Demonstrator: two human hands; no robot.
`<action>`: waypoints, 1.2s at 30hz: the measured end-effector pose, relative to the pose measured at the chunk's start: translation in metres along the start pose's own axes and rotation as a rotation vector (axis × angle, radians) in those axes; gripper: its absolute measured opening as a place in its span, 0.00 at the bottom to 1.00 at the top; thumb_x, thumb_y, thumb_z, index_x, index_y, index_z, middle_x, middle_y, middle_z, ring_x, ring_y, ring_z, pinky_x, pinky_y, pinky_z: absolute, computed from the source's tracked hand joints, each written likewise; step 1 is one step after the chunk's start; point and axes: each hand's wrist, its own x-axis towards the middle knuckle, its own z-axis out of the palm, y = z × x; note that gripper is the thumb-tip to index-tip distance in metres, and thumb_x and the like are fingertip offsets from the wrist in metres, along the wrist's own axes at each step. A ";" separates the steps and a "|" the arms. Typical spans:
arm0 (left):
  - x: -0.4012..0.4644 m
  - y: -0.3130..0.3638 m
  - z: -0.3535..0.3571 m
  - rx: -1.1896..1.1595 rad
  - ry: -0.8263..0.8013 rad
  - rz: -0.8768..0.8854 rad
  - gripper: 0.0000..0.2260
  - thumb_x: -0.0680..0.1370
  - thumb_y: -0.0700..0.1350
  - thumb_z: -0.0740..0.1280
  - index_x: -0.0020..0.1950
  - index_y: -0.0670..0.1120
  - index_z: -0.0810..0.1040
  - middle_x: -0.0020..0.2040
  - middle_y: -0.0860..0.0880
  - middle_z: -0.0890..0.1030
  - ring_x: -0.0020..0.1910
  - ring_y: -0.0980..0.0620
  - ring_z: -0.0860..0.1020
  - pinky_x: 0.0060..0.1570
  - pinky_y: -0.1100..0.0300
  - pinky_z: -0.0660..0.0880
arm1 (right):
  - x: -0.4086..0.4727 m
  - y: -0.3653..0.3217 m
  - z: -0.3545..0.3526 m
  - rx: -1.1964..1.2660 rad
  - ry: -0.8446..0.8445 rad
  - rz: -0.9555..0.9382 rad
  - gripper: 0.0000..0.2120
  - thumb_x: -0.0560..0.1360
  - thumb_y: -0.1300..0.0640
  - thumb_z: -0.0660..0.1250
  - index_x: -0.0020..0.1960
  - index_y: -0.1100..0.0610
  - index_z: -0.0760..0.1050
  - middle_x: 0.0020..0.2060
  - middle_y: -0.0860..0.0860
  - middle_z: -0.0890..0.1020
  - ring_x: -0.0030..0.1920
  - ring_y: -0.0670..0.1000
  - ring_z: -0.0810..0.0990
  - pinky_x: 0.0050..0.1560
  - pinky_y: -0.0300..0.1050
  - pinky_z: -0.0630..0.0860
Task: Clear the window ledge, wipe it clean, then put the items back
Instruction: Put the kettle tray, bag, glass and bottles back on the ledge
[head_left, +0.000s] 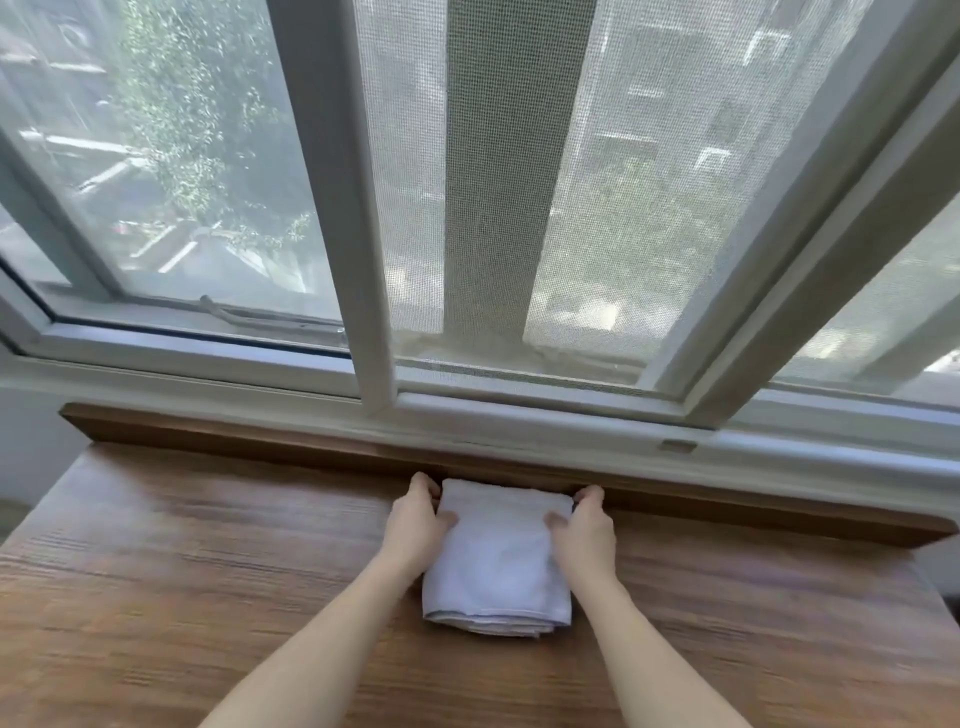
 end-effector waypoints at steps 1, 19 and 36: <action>-0.001 0.003 0.001 0.063 -0.016 0.018 0.14 0.75 0.43 0.70 0.58 0.44 0.69 0.53 0.46 0.78 0.52 0.43 0.78 0.46 0.54 0.73 | 0.002 0.001 0.001 -0.003 0.012 0.015 0.16 0.78 0.61 0.67 0.63 0.63 0.66 0.55 0.60 0.78 0.52 0.60 0.78 0.47 0.47 0.73; -0.015 -0.033 0.030 0.792 -0.215 0.571 0.45 0.74 0.76 0.46 0.79 0.44 0.56 0.80 0.44 0.51 0.78 0.41 0.49 0.69 0.36 0.60 | -0.018 0.044 0.039 -0.732 -0.174 -0.613 0.50 0.72 0.27 0.28 0.81 0.58 0.51 0.80 0.52 0.43 0.77 0.47 0.32 0.77 0.51 0.40; -0.017 -0.024 0.029 0.891 -0.264 0.503 0.58 0.62 0.80 0.53 0.80 0.46 0.39 0.79 0.47 0.34 0.77 0.46 0.33 0.74 0.37 0.42 | -0.022 0.036 0.031 -0.795 -0.270 -0.433 0.53 0.65 0.25 0.34 0.80 0.58 0.35 0.79 0.53 0.34 0.78 0.53 0.30 0.78 0.58 0.38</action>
